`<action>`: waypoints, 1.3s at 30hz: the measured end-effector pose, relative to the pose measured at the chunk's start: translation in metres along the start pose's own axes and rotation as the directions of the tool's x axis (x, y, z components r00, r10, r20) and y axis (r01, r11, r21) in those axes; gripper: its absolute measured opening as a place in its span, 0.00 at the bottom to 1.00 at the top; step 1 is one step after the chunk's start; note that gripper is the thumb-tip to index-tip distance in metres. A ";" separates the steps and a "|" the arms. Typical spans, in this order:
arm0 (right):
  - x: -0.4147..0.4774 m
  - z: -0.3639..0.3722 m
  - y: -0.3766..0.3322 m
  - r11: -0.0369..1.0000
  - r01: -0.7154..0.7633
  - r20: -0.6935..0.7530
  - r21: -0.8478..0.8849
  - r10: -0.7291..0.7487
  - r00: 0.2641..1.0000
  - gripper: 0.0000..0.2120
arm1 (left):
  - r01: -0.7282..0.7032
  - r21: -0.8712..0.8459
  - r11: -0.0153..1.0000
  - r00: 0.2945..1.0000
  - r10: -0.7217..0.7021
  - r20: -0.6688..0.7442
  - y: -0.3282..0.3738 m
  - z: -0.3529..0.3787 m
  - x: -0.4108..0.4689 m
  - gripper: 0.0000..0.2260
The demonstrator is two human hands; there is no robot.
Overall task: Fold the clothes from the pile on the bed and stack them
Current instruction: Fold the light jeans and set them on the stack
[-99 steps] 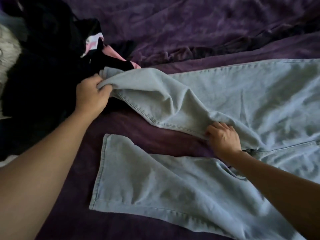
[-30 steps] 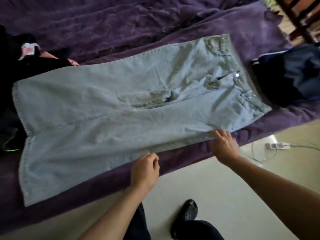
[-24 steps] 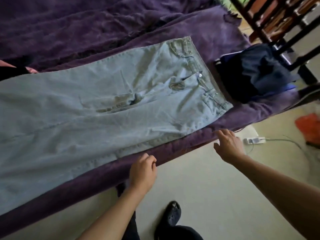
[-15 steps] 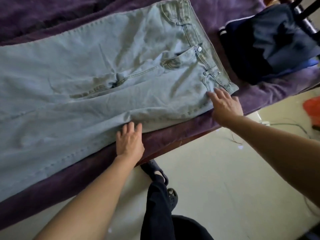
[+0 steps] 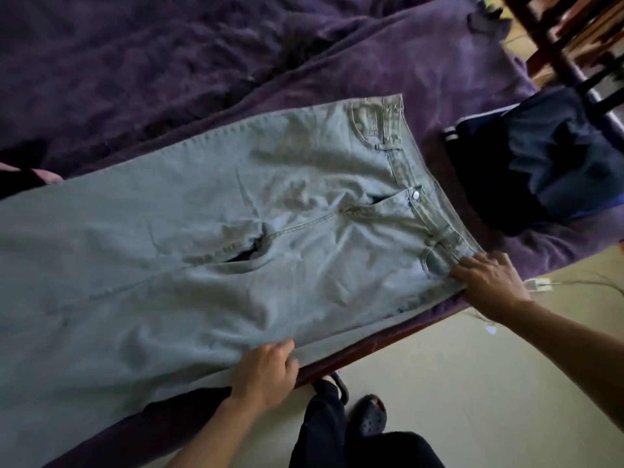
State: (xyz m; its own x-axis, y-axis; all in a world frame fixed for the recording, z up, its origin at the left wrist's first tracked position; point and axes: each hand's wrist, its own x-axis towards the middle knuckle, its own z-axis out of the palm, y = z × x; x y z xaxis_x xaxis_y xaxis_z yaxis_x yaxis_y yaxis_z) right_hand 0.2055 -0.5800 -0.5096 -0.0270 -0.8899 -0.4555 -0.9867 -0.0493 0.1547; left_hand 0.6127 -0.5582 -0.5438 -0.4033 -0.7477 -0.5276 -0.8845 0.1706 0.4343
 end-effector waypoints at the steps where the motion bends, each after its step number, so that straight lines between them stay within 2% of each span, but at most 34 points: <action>1: 0.001 -0.003 0.000 1.000 -0.017 0.017 -0.013 0.017 1.000 0.17 | -0.035 -0.017 0.999 0.999 0.035 -0.016 0.000 -0.008 0.000 0.10; 2: 0.006 -0.006 0.003 1.000 -0.012 -0.016 0.003 0.012 1.000 0.15 | -0.077 -0.023 0.997 0.996 0.076 -0.048 -0.001 -0.018 0.003 0.11; 4: 0.016 -0.017 0.006 0.996 0.009 -0.169 0.093 0.007 0.986 0.12 | -0.119 -0.053 0.991 0.984 0.111 -0.141 -0.004 -0.041 0.013 0.11; 6: 0.034 -0.033 0.011 0.982 0.020 -0.314 0.189 0.041 0.949 0.16 | -0.074 -0.132 0.989 0.961 0.035 -0.276 -0.012 -0.069 0.030 0.10; 7: 0.045 -0.045 0.013 0.969 -0.011 -0.338 0.246 0.097 0.936 0.15 | -0.037 -0.185 0.982 0.938 -0.030 -0.346 -0.018 -0.085 0.041 0.11; 9: 0.073 -0.071 0.016 0.937 -0.068 -0.329 0.342 0.187 0.926 0.07 | 0.029 -0.300 0.953 0.889 -0.162 -0.428 -0.026 -0.122 0.062 0.12; 11: 0.107 -0.098 0.020 0.919 -0.068 -0.331 0.389 0.208 0.920 0.08 | 0.053 -0.363 0.930 0.845 -0.236 -0.481 -0.033 -0.158 0.083 0.14; 15: 0.180 -0.150 0.020 0.866 -0.033 -0.331 0.499 0.225 0.917 0.13 | 0.093 -0.316 0.944 0.793 -0.262 -0.550 -0.047 -0.220 0.129 0.14; 19: 0.251 -0.175 0.010 0.816 -0.002 -0.313 0.578 0.223 0.923 0.17 | 0.276 -0.267 0.923 0.763 -0.379 -0.523 -0.069 -0.254 0.184 0.11; 21: 0.281 -0.175 0.005 0.818 0.013 -0.315 0.575 0.207 0.926 0.17 | 0.339 -0.264 0.903 0.741 -0.429 -0.517 -0.079 -0.260 0.214 0.08; 26: 0.342 -0.148 0.003 0.842 -0.062 -0.257 0.535 0.232 0.938 0.17 | 0.444 -0.317 0.838 0.656 -0.545 -0.522 -0.094 -0.265 0.294 0.09; 31: 0.370 -0.104 -0.001 0.874 -0.151 -0.215 0.462 0.276 0.937 0.18 | 0.571 -0.306 0.762 0.629 -0.645 -0.433 -0.114 -0.231 0.351 0.10; 36: 0.375 -0.112 -0.007 0.948 -0.152 -0.227 0.278 0.219 0.949 0.18 | 0.594 -0.272 0.757 0.639 -0.649 -0.412 -0.118 -0.224 0.356 0.11; 39: 0.364 -0.137 -0.029 0.962 -0.086 -0.319 0.259 0.169 0.933 0.26 | 0.553 -0.182 0.813 0.680 -0.567 -0.464 -0.115 -0.229 0.318 0.14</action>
State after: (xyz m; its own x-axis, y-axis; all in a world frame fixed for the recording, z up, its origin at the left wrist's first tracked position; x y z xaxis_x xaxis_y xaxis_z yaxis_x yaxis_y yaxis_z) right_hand 0.2465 -0.9643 -0.5598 -0.1412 -0.9828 -0.1191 -0.9884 0.1468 -0.0393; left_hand 0.6406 -0.9625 -0.5941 0.3362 -0.9033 -0.2666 -0.8992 -0.3920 0.1941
